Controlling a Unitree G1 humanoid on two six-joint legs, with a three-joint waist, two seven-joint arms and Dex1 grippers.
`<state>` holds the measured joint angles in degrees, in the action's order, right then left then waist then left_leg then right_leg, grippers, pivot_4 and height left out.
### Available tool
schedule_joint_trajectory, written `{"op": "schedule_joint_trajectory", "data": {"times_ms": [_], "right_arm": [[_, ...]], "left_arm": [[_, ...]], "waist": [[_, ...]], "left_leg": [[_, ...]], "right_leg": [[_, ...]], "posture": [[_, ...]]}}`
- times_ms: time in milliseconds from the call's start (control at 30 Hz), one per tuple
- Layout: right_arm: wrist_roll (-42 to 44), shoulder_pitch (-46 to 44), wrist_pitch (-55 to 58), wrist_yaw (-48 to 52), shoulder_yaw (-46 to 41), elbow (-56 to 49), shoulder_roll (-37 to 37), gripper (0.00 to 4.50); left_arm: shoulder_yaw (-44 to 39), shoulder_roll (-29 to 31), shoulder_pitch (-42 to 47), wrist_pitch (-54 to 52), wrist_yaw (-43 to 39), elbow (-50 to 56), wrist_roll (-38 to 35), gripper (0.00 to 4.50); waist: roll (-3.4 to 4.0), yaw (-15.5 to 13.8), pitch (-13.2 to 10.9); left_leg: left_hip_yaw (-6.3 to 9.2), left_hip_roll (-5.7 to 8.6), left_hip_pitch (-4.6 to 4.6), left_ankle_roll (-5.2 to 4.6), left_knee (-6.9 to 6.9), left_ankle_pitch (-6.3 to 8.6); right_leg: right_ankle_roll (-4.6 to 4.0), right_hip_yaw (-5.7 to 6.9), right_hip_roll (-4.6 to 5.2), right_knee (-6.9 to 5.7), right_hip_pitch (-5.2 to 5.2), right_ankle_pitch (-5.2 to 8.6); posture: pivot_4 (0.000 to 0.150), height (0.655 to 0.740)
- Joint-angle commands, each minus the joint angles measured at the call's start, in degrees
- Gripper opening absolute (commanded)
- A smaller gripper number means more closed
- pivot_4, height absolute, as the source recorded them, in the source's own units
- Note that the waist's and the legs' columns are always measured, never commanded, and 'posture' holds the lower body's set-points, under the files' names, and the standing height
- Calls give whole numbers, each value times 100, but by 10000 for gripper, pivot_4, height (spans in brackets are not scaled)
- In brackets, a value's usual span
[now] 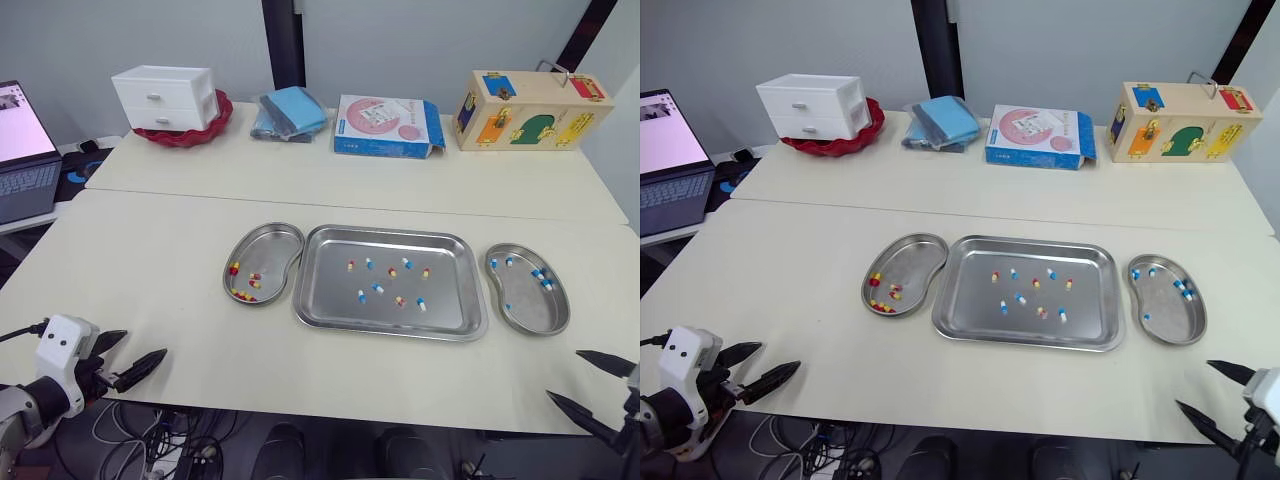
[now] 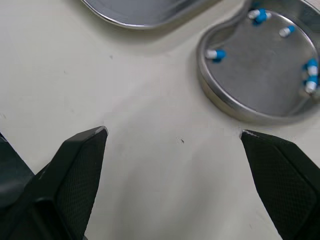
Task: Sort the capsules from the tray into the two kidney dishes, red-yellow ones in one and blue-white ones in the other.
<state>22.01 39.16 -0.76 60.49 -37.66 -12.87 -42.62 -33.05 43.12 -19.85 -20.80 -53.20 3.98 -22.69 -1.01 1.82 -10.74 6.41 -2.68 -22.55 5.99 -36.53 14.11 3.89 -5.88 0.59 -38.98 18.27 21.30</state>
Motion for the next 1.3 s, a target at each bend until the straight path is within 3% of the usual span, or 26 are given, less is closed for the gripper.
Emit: {"op": "schedule_joint_trajectory", "data": {"times_ms": [33,400,567,900,1100,1300], "right_arm": [[78,-88,-26,43,-351,271,-117,45000],[14,-190,-66,146,-319,268,-160,45000],[-2,123,-246,256,-277,-236,8,45000],[-38,-191,564,-882,1096,-2469,676,45000],[-314,-755,999,-1636,1809,-2794,913,45000],[-451,-912,1061,-1742,2094,-2799,871,45000]], "left_arm": [[-159,-23,-114,193,12,16,-31,44669],[-59,-56,-142,314,47,78,-61,44669],[161,-21,108,320,-35,119,-85,44669],[405,-45,247,343,-91,189,-64,44669],[374,-119,166,363,-54,324,-88,44669],[346,-27,222,238,-196,874,-355,44669]], "waist": [[0,1,0],[2,2,1],[8,-8,3],[7,34,7],[5,-11,8],[2,-16,9]], "left_leg": [[-2,0,1,0,2,0],[-6,0,10,0,30,0],[-6,1,13,1,36,0],[-6,-3,16,3,42,-2],[-2,-2,15,3,42,-2],[1,-2,14,3,42,-2]], "right_leg": [[0,-2,0,0,0,0],[-5,-3,1,2,1,3],[-6,-2,1,2,1,4],[-9,-2,0,0,1,5],[-9,2,0,0,2,6],[-10,5,0,0,2,6]], "posture": [[1500,7312],[1500,7312],[1500,7312],[1500,7312],[1500,7312],[1500,7312]]}}
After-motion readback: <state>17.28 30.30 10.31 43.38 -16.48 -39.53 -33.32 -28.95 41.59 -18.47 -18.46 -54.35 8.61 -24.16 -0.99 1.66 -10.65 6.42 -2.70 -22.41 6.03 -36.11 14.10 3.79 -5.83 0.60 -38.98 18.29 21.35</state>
